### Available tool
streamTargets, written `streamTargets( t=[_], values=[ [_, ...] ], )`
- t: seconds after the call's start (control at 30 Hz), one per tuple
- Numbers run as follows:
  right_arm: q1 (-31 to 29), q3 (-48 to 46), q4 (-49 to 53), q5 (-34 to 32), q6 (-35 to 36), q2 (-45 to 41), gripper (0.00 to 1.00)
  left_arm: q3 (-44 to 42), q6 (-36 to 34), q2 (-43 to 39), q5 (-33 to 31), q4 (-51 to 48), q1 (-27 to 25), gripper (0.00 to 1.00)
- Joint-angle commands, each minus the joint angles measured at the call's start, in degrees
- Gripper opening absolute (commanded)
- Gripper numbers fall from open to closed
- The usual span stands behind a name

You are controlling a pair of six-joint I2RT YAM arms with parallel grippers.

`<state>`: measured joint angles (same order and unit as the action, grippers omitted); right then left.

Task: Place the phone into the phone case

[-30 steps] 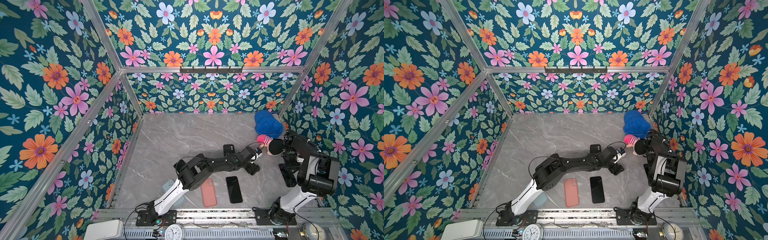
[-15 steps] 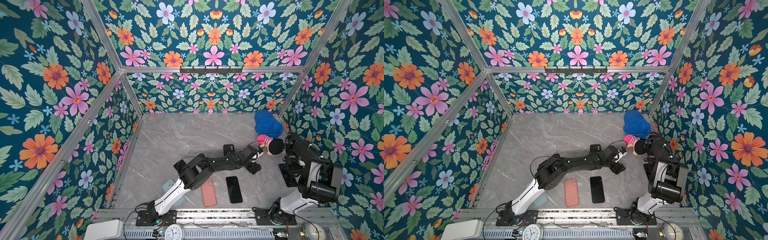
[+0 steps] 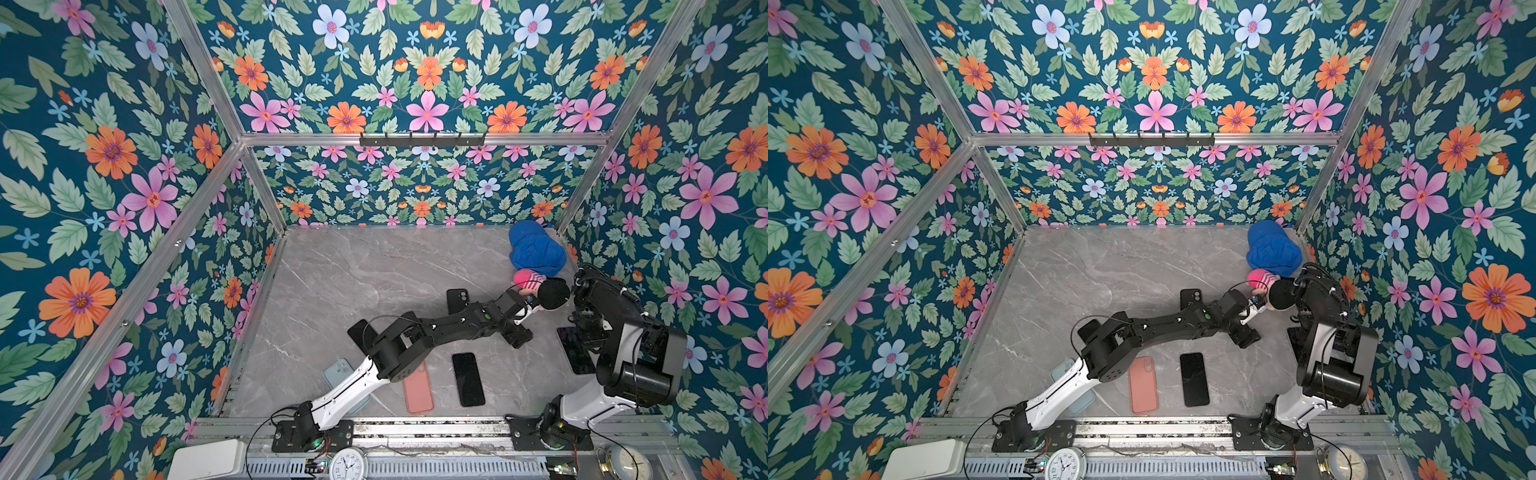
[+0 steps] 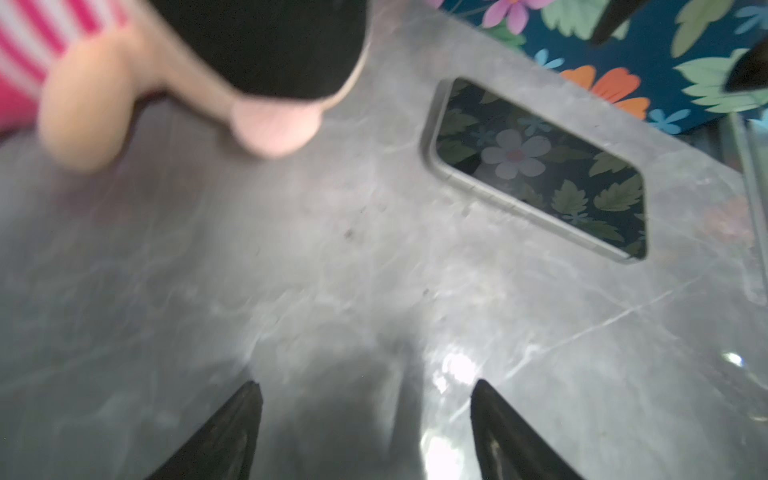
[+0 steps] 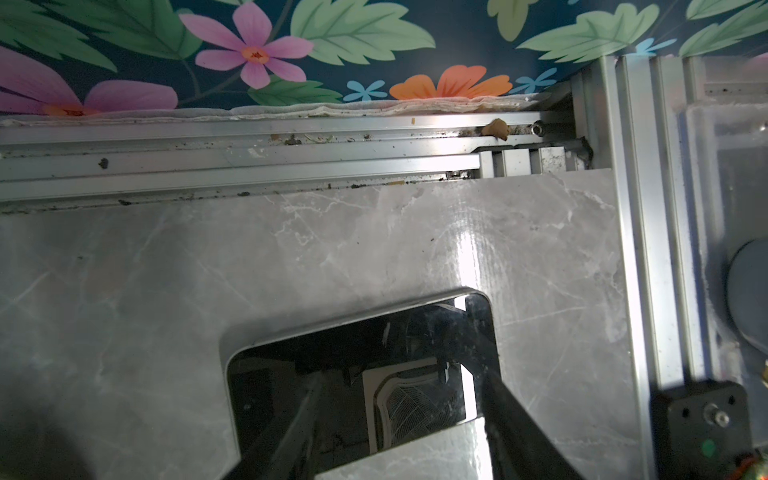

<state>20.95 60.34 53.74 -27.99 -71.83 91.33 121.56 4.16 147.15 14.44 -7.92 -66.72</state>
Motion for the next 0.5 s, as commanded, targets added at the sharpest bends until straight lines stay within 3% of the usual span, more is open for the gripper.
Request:
streamTargets(
  t=[0.0, 0.13, 0.47],
  values=[
    [0.1, 0.4, 1.2, -1.3, 0.1, 0.0, 0.6, 5.5, -3.6, 3.1, 1.1, -1.6, -1.0, 0.83],
    [0.5, 0.0, 0.3, -1.1, 1.1, -0.4, 0.59, 12.2, -3.6, 7.3, 2.4, -3.3, -1.4, 0.84],
    [4.0, -0.8, -0.4, -2.0, 4.2, -2.2, 0.59, 15.9, -0.4, 10.4, 2.1, 1.4, -1.5, 0.87]
  ],
)
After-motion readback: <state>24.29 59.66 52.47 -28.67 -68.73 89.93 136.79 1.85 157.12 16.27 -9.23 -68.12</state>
